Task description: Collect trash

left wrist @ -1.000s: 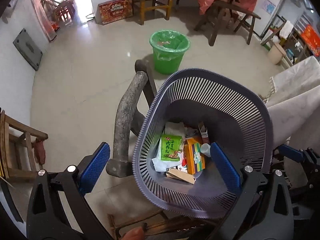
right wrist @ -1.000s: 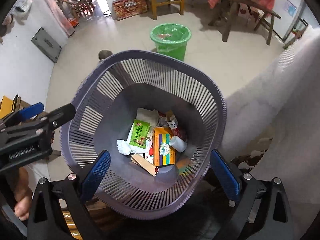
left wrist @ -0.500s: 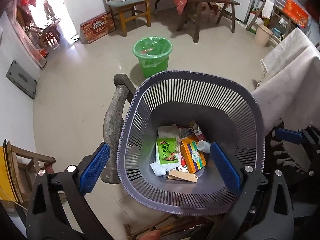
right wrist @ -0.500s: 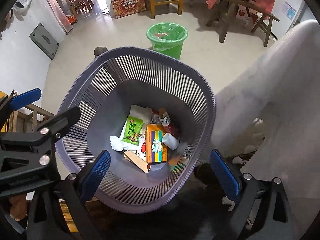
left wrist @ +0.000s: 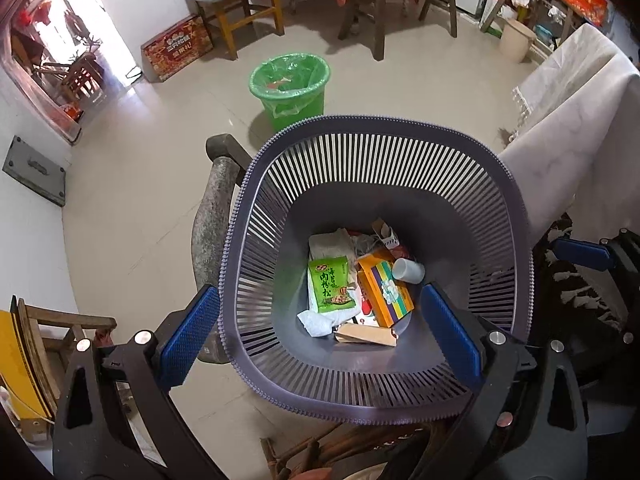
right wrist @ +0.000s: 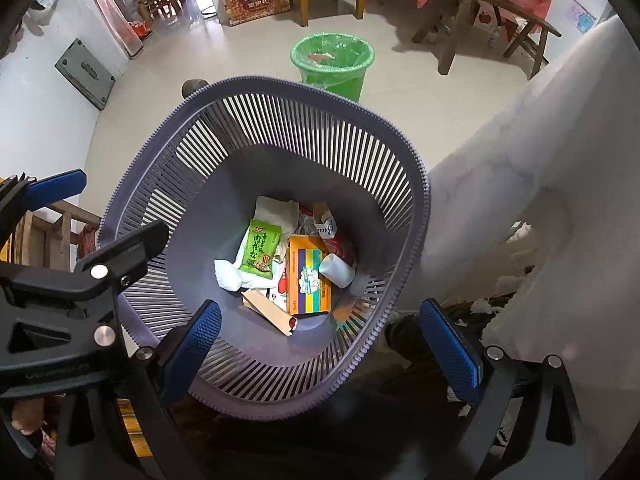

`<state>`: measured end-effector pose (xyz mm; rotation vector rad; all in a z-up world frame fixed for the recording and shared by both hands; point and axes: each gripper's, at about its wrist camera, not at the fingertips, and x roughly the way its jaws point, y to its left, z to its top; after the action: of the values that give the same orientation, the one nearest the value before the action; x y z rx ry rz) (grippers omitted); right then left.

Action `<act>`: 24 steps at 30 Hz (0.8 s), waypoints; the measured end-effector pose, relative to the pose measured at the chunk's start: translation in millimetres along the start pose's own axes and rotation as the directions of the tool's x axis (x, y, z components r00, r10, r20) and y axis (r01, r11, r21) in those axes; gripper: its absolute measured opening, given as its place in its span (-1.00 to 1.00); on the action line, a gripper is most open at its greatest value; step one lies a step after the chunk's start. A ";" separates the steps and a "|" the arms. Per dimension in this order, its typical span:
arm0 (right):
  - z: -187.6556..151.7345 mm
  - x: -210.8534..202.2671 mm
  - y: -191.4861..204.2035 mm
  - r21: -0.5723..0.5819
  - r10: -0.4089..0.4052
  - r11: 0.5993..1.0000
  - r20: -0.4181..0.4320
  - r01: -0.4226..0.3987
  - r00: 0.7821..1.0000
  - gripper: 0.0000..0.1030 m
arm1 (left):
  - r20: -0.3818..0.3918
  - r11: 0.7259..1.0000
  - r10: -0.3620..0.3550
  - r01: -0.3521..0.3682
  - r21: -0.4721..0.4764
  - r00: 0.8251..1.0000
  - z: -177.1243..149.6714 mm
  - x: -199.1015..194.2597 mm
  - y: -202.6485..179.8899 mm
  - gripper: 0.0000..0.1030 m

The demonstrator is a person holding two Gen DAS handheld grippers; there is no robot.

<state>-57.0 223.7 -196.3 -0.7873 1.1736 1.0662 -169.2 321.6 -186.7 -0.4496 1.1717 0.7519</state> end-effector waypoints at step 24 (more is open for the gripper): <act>1.9 2.0 2.0 -0.006 0.003 1.000 -0.003 -0.003 1.000 0.89 | 0.000 1.000 0.019 -0.019 -0.004 1.000 0.1 0.9 -0.2 0.87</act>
<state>-58.2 226.5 -197.7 -0.7919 1.1746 1.0721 -168.8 321.8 -187.5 -0.4422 1.1757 0.7711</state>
